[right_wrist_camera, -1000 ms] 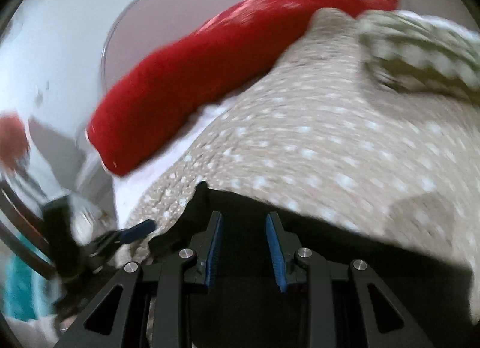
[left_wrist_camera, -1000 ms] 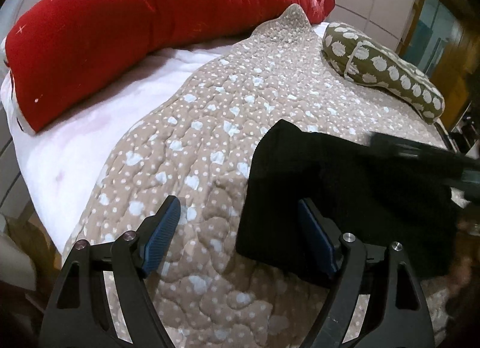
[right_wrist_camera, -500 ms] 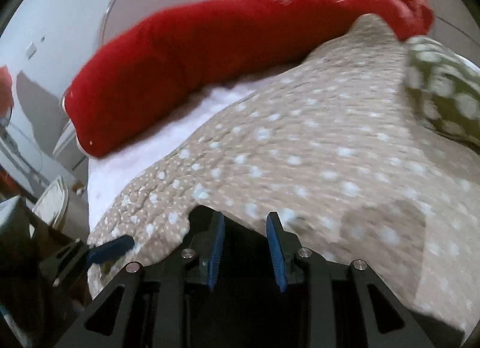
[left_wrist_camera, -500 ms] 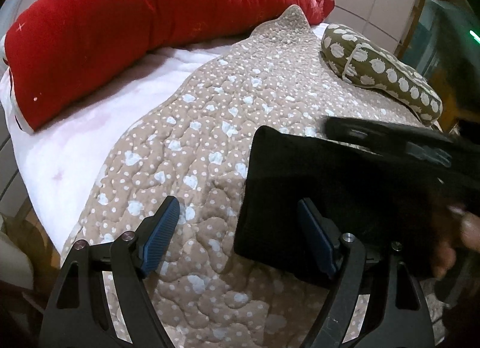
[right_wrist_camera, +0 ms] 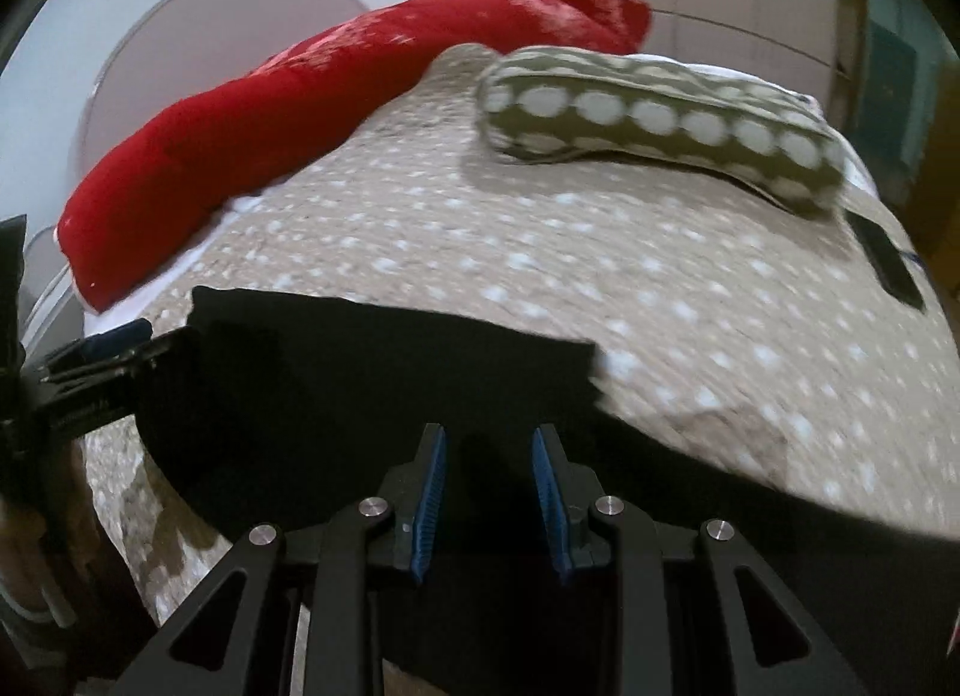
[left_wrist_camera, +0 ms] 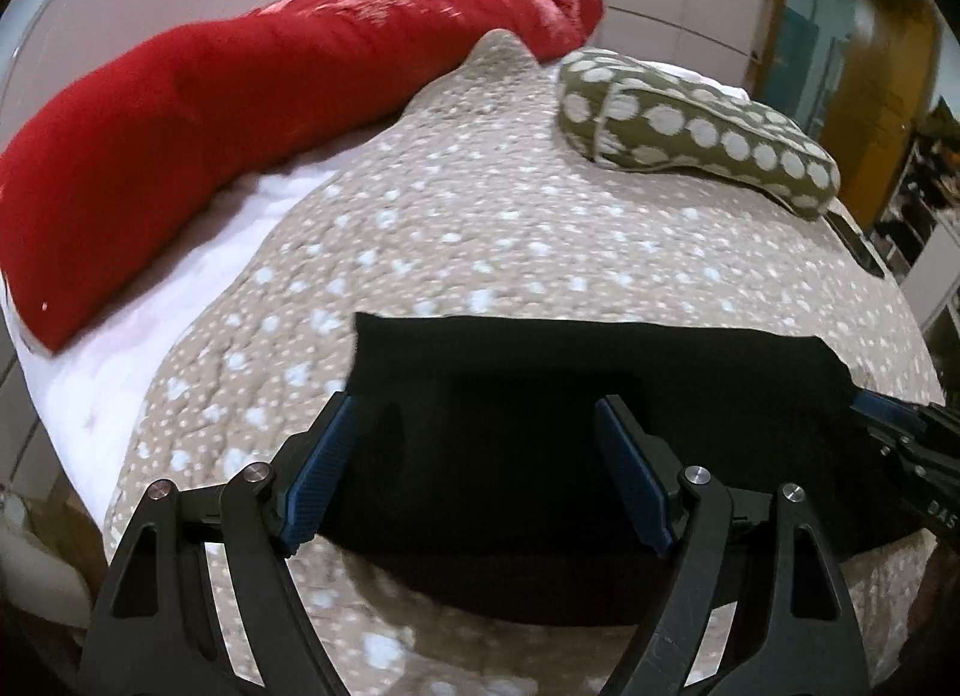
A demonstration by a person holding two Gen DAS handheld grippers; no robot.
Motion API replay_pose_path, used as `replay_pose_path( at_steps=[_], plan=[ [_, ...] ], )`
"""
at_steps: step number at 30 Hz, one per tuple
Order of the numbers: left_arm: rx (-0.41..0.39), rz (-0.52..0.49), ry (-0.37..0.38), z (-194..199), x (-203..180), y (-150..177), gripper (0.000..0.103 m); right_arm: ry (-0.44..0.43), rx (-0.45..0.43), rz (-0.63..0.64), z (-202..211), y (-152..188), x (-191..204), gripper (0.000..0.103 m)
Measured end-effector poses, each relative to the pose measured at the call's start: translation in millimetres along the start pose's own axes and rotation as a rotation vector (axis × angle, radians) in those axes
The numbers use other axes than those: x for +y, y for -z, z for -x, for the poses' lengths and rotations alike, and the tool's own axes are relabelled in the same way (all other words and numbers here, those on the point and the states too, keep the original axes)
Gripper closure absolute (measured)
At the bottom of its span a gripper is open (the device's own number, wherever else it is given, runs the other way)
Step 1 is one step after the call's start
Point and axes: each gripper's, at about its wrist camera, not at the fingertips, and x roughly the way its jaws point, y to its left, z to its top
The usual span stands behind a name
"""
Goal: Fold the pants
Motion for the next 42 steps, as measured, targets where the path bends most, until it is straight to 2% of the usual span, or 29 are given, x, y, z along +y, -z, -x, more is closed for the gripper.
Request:
replay_pose_path(
  at_steps=[5,8,14,19,24,30,33,36,41,42],
  plan=[
    [0.001,-0.038,0.005,0,-20,0,0.022,0.037,0.009,-0.042,8,20,-17,0.074],
    [-0.006,-0.061,0.003,1,-30,1,0.022,0.026,0.033,-0.062,3,33,-23,0.074],
    [-0.008,-0.096,0.015,0,-47,-1,0.022,0.049,-0.001,-0.081,23,45,-35,0.074],
    [-0.006,-0.120,0.022,-3,-62,0,0.022,0.068,-0.005,-0.154,37,61,-64,0.074],
    [-0.008,-0.145,0.015,-5,-74,0,0.022,0.079,-0.013,-0.200,44,68,-84,0.074],
    [-0.012,-0.167,0.007,-6,-82,1,0.022,0.086,-0.013,-0.200,46,70,-88,0.074],
    [0.007,-0.178,0.059,-8,-92,0,0.022,0.111,-0.004,-0.179,49,78,-92,0.074],
    [0.045,-0.205,0.169,-12,-115,-1,0.022,0.121,-0.012,-0.202,62,92,-106,0.074],
    [0.125,-0.312,0.361,-20,-189,-1,0.022,0.208,-0.057,-0.316,103,124,-147,0.074],
    [0.138,-0.340,0.396,-21,-206,-2,0.022,0.233,-0.066,-0.349,113,132,-156,0.071]
  ],
)
